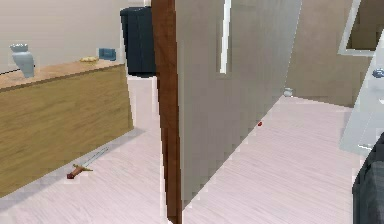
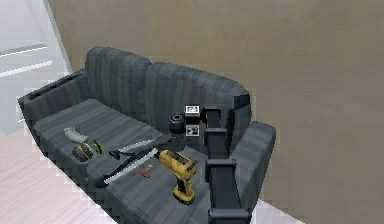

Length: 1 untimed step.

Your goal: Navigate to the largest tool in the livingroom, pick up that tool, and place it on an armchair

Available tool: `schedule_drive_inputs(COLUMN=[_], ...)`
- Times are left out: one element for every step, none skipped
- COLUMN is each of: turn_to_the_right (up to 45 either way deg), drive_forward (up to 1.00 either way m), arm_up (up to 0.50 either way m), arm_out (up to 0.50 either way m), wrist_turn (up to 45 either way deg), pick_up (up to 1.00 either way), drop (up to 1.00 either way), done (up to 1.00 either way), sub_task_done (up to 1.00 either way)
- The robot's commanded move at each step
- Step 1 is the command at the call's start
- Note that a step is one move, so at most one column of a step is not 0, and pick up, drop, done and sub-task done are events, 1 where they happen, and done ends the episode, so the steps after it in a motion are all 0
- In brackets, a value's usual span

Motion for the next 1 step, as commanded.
schedule_drive_inputs(turn_to_the_right=[0.0], drive_forward=[0.00], arm_up=[0.00], arm_out=[0.00], wrist_turn=[45.0], pick_up=[0.00], drop=[0.00], done=[0.00], sub_task_done=[0.00])
